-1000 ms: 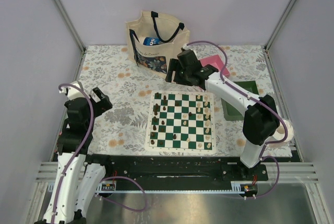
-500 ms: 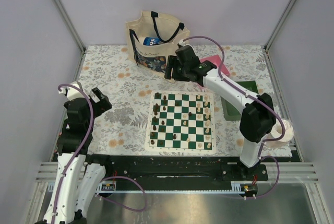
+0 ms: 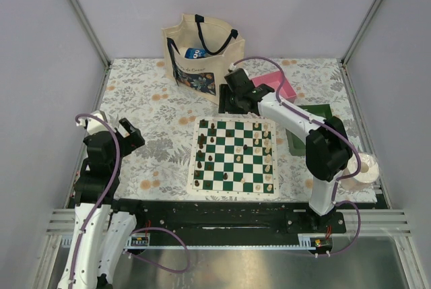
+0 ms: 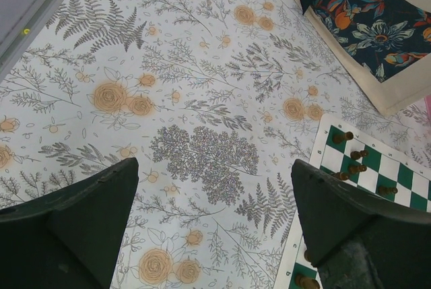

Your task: Set up the chess pieces on the board

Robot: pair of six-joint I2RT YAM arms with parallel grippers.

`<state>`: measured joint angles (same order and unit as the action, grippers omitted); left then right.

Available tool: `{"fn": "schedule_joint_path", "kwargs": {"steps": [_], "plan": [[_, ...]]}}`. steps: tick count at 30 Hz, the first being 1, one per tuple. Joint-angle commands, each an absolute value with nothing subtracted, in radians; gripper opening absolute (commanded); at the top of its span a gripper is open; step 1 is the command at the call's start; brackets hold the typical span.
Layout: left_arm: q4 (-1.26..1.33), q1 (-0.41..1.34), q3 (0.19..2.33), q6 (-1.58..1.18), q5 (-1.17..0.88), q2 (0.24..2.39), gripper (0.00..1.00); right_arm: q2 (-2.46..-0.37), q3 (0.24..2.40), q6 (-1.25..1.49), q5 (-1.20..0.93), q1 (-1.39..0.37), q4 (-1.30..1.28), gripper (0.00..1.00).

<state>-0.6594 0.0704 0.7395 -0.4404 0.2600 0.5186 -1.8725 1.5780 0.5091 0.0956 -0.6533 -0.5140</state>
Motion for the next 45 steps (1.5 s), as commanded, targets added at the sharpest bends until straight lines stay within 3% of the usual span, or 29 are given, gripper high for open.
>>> {"fn": "schedule_joint_path", "kwargs": {"steps": [1, 16, 24, 35, 45], "plan": [[-0.629, 0.063, 0.724, -0.459, 0.244, 0.482, 0.99, -1.818, 1.536, 0.480, 0.117, -0.657, -0.503, 0.64], [-0.649, 0.063, 0.727, -0.465, 0.252, 0.479, 0.99, -1.855, 1.474, 0.440, 0.101, -0.655, -0.517, 0.54], [-0.647, 0.058, 0.732, -0.462, 0.239, 0.491, 0.99, -1.778, 1.393, 0.454, 0.015, -0.719, -0.500, 0.54], [-0.647, 0.051, 0.730, -0.462, 0.241, 0.489, 0.99, -1.628, 1.191, 0.549, 0.090, -0.911, -0.523, 0.57], [-0.647, 0.044, 0.732, -0.462, 0.233, 0.495, 0.99, -1.580, 1.094, 0.664, 0.158, -0.974, -0.529, 0.59]]}}
